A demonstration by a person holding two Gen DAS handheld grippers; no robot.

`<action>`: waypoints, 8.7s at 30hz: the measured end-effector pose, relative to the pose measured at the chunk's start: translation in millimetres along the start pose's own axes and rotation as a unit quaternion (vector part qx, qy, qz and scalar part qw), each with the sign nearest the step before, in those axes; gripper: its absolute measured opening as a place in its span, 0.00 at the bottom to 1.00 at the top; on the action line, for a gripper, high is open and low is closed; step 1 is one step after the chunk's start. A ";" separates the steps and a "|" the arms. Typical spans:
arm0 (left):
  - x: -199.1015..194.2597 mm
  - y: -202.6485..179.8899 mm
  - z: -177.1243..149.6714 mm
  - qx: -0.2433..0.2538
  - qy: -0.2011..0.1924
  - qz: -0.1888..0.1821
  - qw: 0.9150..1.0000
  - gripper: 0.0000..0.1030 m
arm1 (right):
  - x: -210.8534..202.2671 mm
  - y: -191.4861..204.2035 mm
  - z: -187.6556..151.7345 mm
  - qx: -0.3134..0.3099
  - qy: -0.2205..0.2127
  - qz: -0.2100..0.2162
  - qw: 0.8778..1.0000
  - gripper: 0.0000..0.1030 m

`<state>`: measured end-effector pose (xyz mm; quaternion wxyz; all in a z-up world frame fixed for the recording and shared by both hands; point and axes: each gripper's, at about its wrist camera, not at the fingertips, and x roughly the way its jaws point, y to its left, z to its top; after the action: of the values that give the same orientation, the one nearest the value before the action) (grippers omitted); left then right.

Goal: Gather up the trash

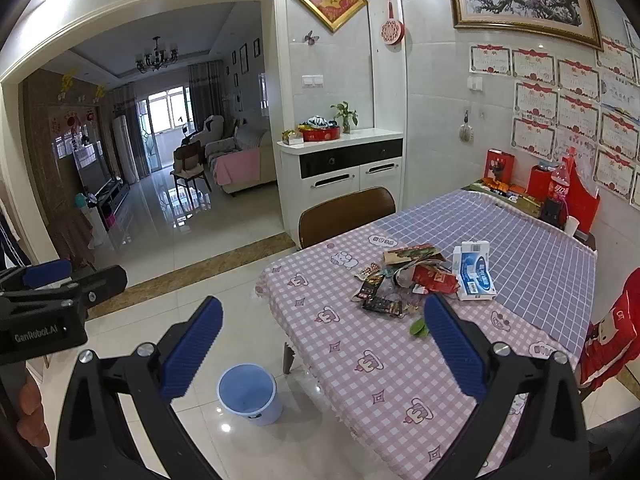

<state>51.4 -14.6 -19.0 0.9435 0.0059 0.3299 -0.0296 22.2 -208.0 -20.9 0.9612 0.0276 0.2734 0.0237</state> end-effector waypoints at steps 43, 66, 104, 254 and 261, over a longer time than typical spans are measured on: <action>345.9 -175.0 51.3 0.106 0.256 -0.104 0.955 0.92 | 275.7 -203.6 -0.6 0.137 0.174 -0.072 0.972 0.96; 543.2 -232.5 32.7 0.109 0.377 -0.132 0.910 0.42 | 439.1 -266.5 15.0 0.232 0.223 -0.040 0.946 0.96; 398.0 48.1 72.1 -0.067 0.250 -0.152 0.954 0.21 | 394.0 -29.0 43.5 0.171 0.275 0.178 0.929 0.04; 501.8 73.1 51.4 -0.131 0.228 -0.053 0.963 0.14 | 540.7 -37.7 24.8 0.126 0.239 0.073 0.960 0.14; 466.0 157.7 30.5 -0.158 0.233 -0.015 0.960 0.14 | 513.1 66.9 16.9 0.087 0.269 0.172 0.944 0.14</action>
<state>443.5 117.6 -286.8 0.8290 -0.1412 0.5410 0.0103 464.8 -110.8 -271.2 0.8273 0.1499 0.5135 0.1716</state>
